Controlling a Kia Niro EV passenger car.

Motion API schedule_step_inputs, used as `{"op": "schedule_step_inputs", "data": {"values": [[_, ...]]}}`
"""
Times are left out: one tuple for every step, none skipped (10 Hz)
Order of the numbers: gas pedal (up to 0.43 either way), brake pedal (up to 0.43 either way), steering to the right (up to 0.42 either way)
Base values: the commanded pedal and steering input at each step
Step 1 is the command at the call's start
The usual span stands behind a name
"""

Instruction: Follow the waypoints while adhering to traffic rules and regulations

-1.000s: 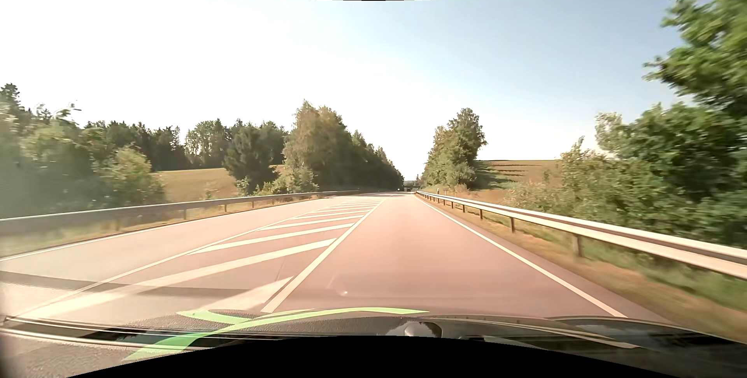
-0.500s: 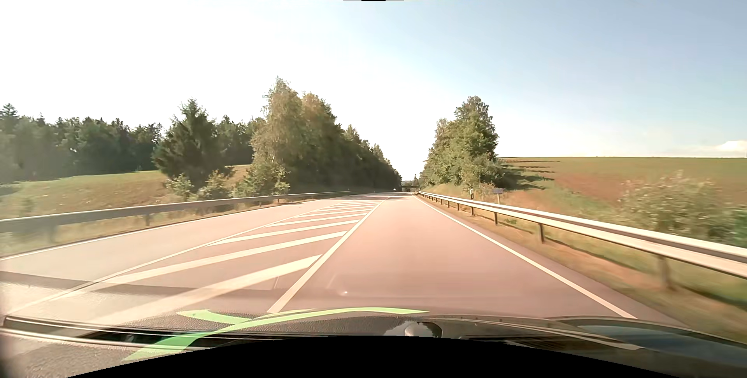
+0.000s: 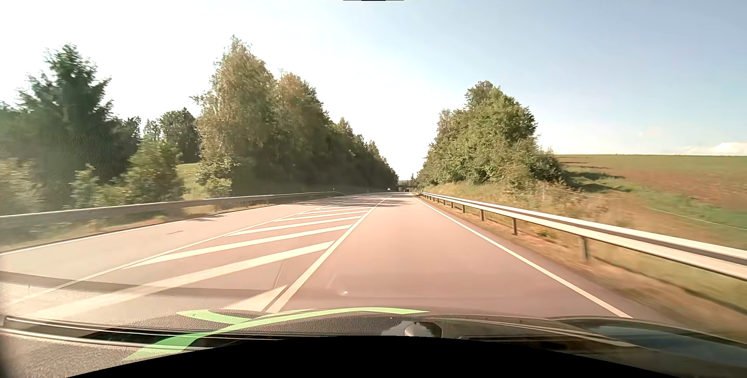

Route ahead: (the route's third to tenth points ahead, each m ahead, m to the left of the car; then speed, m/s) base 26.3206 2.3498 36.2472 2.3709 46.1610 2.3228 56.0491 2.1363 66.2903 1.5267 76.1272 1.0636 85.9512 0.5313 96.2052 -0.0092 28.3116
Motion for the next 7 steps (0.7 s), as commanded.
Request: {"op": "schedule_step_inputs", "data": {"values": [[0.299, 0.000, 0.002], [0.311, 0.000, 0.002], [0.311, 0.000, 0.002], [0.311, 0.000, 0.002], [0.299, 0.000, 0.002], [0.280, 0.000, 0.002], [0.280, 0.000, 0.002]]}}
